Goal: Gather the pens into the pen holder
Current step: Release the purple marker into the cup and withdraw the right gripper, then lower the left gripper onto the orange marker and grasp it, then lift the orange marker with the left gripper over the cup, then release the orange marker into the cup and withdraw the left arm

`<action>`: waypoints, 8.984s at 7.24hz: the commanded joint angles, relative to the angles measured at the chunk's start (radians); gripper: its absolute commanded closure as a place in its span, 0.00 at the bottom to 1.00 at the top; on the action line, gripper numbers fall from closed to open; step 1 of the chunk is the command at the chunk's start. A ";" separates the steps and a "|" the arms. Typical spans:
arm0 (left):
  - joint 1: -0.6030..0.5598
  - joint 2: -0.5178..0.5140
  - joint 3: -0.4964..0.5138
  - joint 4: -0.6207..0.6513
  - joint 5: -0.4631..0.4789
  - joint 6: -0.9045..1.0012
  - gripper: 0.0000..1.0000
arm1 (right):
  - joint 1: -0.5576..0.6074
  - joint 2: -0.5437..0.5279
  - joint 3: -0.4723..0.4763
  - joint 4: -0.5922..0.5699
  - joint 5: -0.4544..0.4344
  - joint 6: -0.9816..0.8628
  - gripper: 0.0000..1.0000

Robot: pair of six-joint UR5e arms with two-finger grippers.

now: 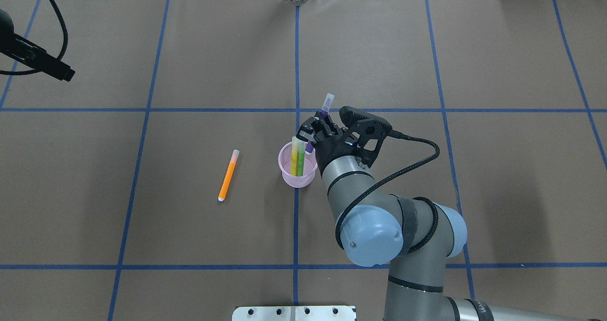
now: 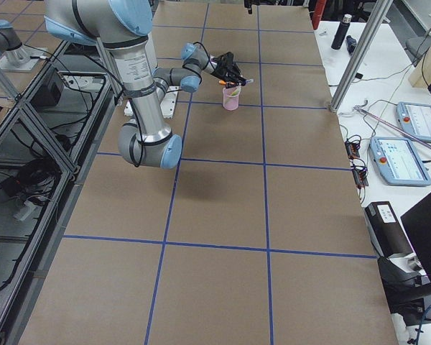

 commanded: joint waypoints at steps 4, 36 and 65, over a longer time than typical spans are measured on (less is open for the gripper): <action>0.000 0.000 0.006 0.000 -0.002 0.000 0.00 | -0.036 0.062 -0.105 -0.001 -0.088 0.001 0.02; 0.578 -0.278 0.540 -0.410 0.253 -0.643 0.83 | 0.924 -0.271 0.044 -0.283 1.446 -0.999 0.00; 0.087 0.093 0.210 -0.538 -0.023 -0.153 0.01 | 1.244 -0.419 -0.142 -0.291 1.503 -1.569 0.00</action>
